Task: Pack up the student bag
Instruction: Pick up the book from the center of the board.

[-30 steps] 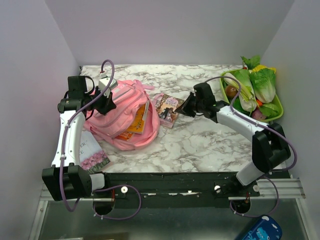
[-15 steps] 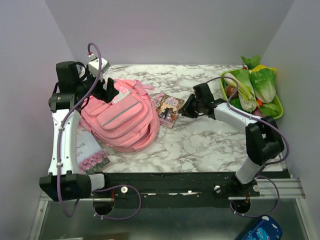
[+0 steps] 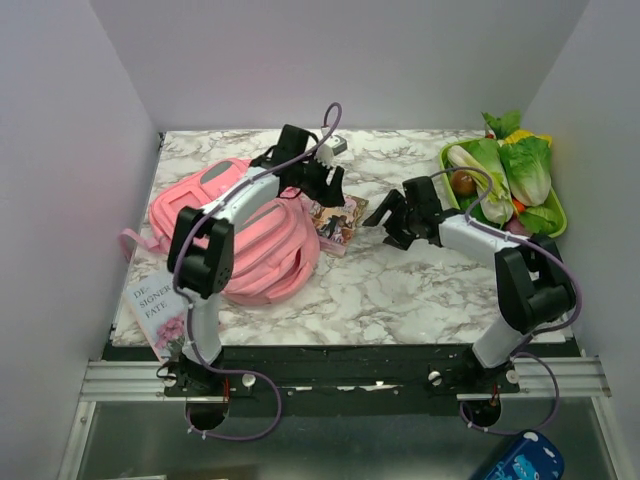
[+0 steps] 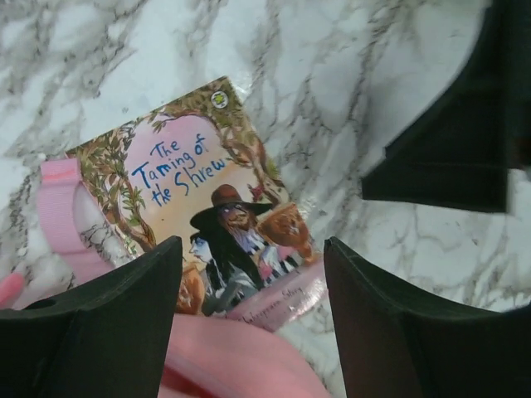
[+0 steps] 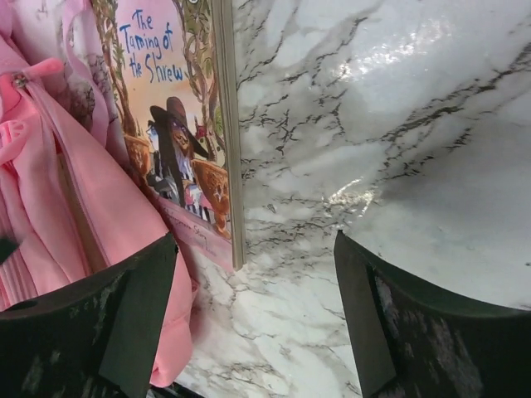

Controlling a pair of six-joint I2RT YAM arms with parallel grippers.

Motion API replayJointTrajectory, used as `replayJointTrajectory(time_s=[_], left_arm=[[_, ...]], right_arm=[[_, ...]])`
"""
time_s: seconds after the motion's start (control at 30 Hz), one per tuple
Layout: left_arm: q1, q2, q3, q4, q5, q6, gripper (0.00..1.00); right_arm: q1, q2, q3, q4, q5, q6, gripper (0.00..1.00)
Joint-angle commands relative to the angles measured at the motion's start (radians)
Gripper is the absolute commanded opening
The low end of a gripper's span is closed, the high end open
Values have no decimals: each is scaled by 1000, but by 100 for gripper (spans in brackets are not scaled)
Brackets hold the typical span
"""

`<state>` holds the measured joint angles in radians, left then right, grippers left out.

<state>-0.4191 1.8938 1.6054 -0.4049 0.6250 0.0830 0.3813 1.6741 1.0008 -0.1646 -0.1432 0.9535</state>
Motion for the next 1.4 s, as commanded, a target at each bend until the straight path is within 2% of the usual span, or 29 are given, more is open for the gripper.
replayJointTrajectory(time_s=[0.0, 0.07, 0.23, 0.33, 0.57, 0.67, 0.9, 1.0, 1.1, 1.17, 1.37], left_arm=[[-12, 195, 268, -8, -114, -161, 72], [-14, 269, 315, -11, -148, -187, 71], [-23, 313, 321, 49, -322, -221, 70], [-27, 370, 387, -41, -387, -224, 69], [-37, 392, 344, -156, -429, -204, 68], [-37, 373, 286, -144, -446, -190, 68], [-53, 393, 284, -187, -447, -167, 68], [-53, 419, 287, -190, -400, -164, 69], [-53, 484, 341, -242, -296, -152, 69], [-53, 531, 404, -288, -280, -144, 69], [-52, 464, 324, -189, -326, -140, 69]], right_arm=[[-15, -80, -39, 57, 10, 14, 84], [-15, -126, -57, 57, 33, 1, 84], [-13, -198, -111, 68, 105, -21, 85], [-13, -191, -108, 68, 97, -25, 86], [-13, -136, -85, 69, 77, -21, 86], [-15, -122, -82, 76, 76, -13, 86], [-16, -91, -90, 105, 59, 8, 86], [-15, -80, -93, 115, 53, 16, 86], [-15, -74, -96, 122, 51, 21, 86], [-16, -74, -96, 120, 48, 22, 86], [-24, -79, -108, 132, 40, 24, 86]])
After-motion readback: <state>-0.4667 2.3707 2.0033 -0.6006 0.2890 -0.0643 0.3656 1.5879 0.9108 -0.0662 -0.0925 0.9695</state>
